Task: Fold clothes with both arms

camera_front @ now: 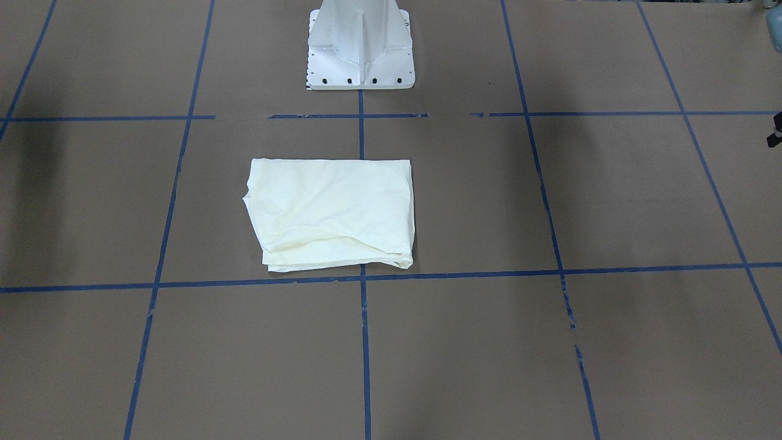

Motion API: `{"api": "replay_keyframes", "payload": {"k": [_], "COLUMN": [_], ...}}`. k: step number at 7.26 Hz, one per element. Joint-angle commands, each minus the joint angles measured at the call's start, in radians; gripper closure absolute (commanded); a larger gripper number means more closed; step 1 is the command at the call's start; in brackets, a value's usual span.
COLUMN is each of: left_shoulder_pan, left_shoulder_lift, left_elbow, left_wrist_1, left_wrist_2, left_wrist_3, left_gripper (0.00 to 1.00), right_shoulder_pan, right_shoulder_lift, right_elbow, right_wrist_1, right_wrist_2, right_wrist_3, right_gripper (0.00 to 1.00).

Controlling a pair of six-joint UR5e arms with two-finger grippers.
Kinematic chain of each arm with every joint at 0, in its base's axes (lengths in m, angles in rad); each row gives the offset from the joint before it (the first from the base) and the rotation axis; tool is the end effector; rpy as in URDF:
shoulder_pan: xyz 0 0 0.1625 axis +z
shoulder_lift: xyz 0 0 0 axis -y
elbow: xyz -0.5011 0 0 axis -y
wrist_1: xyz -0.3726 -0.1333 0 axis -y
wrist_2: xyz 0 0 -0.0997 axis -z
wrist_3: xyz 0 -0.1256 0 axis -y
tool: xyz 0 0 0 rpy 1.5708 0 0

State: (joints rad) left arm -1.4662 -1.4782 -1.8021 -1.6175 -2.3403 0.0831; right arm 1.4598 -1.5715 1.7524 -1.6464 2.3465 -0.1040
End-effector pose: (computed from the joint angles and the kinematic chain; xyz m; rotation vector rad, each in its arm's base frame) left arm 0.0000 -0.4397 0.6802 0.1683 0.7711 0.2492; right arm -0.0075 -0.4768 0.6753 0.0975 -0.7773 -0.2448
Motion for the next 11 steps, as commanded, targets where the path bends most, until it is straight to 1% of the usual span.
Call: {"api": "replay_keyframes", "payload": {"k": [1, 3, 5, 7, 10, 11], "left_shoulder_pan": [0.001, 0.001, 0.001, 0.001, 0.000, 0.000], "left_shoulder_lift": [-0.014, -0.020, -0.007, -0.001, 0.021, 0.022], "left_elbow": [-0.006, 0.006, -0.045, -0.033, -0.045, -0.033], "left_wrist_1": [-0.058, -0.061, -0.044, -0.042, -0.045, -0.044], "left_wrist_2": [-0.004, -0.004, -0.005, -0.005, -0.007, -0.007], "left_wrist_3": [0.006, 0.006, 0.003, 0.004, 0.006, 0.006], "left_gripper": [0.00, 0.00, 0.00, 0.00, 0.00, 0.00], "right_shoulder_pan": [-0.001, -0.002, -0.002, -0.001, -0.001, -0.001], "right_shoulder_lift": [-0.007, -0.007, -0.004, -0.007, -0.016, -0.021], "right_elbow": [0.013, 0.016, 0.032, 0.053, 0.067, 0.081], "right_wrist_1": [0.003, 0.002, 0.002, 0.002, 0.000, 0.000], "right_wrist_2": [0.005, 0.008, 0.011, 0.011, 0.011, 0.011], "right_wrist_3": [0.018, 0.023, 0.023, 0.023, 0.024, 0.024], "right_gripper": [0.00, 0.00, 0.00, 0.00, 0.00, 0.00]}}
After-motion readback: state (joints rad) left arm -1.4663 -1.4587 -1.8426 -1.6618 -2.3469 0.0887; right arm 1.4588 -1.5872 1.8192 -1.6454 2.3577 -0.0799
